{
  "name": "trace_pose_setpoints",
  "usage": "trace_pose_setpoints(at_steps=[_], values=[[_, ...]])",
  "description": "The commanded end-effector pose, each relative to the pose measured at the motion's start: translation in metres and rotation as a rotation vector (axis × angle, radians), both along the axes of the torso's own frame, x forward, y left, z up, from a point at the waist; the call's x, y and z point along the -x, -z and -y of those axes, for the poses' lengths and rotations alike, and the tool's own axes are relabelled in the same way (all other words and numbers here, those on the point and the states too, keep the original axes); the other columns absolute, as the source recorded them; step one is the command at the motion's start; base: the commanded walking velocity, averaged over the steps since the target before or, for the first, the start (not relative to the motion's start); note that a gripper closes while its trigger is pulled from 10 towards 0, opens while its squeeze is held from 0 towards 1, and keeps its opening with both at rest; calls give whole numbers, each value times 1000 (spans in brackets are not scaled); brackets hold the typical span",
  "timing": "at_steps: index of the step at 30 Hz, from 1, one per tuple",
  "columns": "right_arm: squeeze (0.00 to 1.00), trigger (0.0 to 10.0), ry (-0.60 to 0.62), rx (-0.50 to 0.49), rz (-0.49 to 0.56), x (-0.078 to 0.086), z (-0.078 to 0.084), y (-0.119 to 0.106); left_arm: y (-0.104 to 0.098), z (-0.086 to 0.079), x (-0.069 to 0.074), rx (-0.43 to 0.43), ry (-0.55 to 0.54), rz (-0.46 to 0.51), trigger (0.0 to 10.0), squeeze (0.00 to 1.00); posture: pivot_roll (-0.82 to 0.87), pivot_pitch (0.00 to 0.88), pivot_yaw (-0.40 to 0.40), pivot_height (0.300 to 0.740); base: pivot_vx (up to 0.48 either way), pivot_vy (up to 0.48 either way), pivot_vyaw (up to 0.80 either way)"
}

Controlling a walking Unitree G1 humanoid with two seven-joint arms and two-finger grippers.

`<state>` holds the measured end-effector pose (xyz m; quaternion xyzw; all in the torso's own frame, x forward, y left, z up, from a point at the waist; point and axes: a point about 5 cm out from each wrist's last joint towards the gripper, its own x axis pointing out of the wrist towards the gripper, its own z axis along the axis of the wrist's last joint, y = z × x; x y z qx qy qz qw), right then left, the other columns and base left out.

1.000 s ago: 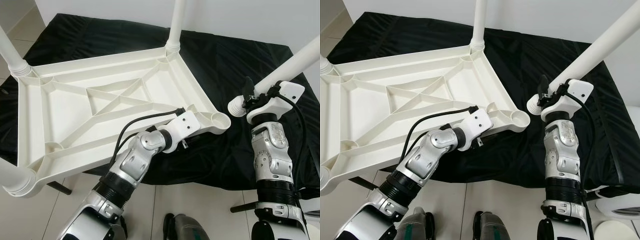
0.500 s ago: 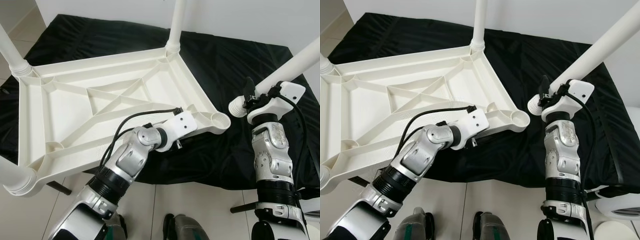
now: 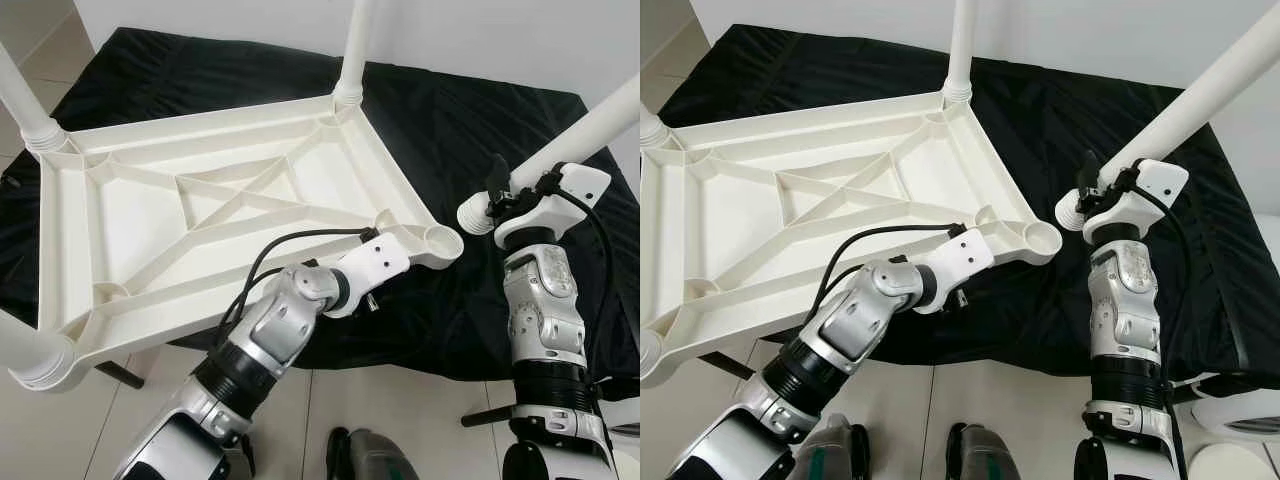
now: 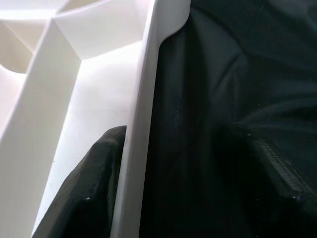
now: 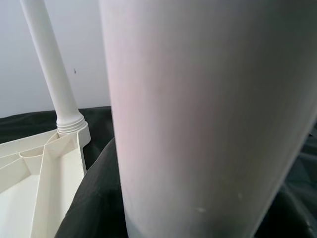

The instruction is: Building children table

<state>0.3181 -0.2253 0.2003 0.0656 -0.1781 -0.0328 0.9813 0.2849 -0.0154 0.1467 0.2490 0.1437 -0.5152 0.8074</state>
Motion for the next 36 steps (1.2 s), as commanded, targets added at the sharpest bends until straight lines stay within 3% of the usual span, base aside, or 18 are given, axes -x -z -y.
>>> trace_pose_setpoints(at_steps=[1, 16, 18, 19, 20, 21, 26, 27, 28, 29, 32, 33, 36], values=[[0, 10000, 9, -4, 2, 1, 2, 0, 3, 6, 1, -29, -7, -4, 10000, 0, 7, 95, -40, 740, 0, 0, 0], [0, 10000, 5, -5, -4, 1, 1, 2, -8, 13, -9, -4, -66, 21, 10000, 0, 5, 93, -41, 740, 0, 0, 0], [0, 10000, 2, -5, -4, 1, 0, 2, -7, 13, -11, -5, -80, 20, 4392, 0, 5, 91, -42, 740, 0, 0, 0], [0, 10000, 2, -5, -4, 1, 0, 2, -7, 13, -11, -5, -80, 20, 4392, 0, 5, 91, -42, 740, 0, 0, 0], [0, 10000, 1, -4, -5, 1, -1, 2, -6, 13, -12, -4, -89, 16, 1686, 0, 4, 90, -42, 740, 0, 0, 0], [0, 10000, 0, -4, -6, 1, -1, 2, -6, 12, -13, -2, -98, 17, 0, 0, 4, 90, -42, 740, 0, 0, 0], [0, 10000, -3, -3, -7, 1, -2, 2, -2, 11, -16, -11, -125, 16, 0, 0, 3, 87, -43, 740, 0, 0, 0], [0, 10000, -5, -2, -7, 1, -2, 2, -1, 10, -17, -17, -131, 14, 7569, 0, 2, 87, -43, 740, 0, 0, 0], [0, 10000, -5, -2, -7, 1, -2, 2, -1, 10, -17, -17, -131, 14, 7569, 0, 2, 87, -43, 740, 0, 0, 0], [0, 10000, -7, -2, -7, 1, -2, 2, 0, 10, -18, -21, -139, 13, 10000, 0, 2, 87, -43, 740, 0, 0, 0], [0, 10000, -8, -2, -7, 1, -2, 2, 0, 10, -18, -22, -144, 12, 10000, 0, 1, 85, -44, 740, 0, 0, 0], [0, 10000, -12, -1, -6, 1, -3, 2, 1, 10, -18, -24, -144, 14, 5882, 0, -1, 84, -45, 740, 0, 0, 0], [0, 10000, -16, 1, -5, 1, -3, 1, 3, 9, -18, -28, -140, 18, 5333, 0, -4, 83, -48, 740, 0, 0, 0]])
